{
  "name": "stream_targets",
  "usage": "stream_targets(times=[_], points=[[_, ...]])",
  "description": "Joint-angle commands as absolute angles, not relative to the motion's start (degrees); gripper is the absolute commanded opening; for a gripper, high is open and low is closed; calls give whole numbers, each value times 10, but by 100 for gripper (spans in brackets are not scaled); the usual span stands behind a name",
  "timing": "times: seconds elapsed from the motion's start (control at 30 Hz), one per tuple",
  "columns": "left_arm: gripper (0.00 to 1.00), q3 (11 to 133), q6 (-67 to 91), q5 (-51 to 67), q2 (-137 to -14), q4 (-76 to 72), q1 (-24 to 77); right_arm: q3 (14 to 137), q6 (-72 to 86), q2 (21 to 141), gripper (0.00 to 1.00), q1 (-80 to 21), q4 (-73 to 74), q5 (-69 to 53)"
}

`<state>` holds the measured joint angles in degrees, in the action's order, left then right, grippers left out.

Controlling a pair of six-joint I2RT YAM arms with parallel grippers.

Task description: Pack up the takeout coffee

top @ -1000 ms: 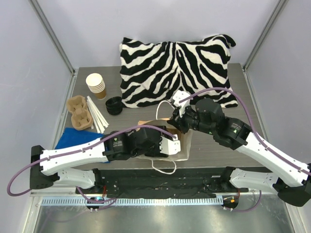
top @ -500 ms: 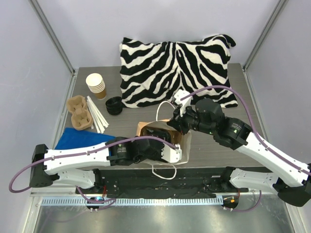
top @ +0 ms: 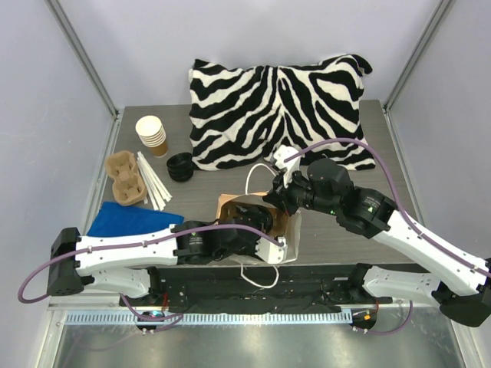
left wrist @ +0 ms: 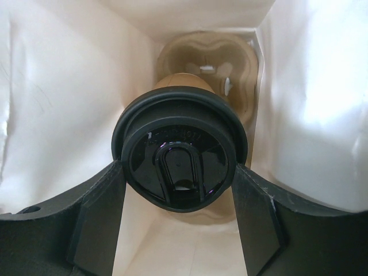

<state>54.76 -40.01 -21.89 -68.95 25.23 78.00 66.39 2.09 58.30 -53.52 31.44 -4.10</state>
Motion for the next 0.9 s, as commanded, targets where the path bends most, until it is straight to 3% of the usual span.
stream_targets(times=[0.0,0.87], points=[[0,541,-433,-176,-677,187,783,656,33,566,1,-538,265,-51],[0,546,-390,-178,-744,203,745,659,11,570,1,-564,258,-62]])
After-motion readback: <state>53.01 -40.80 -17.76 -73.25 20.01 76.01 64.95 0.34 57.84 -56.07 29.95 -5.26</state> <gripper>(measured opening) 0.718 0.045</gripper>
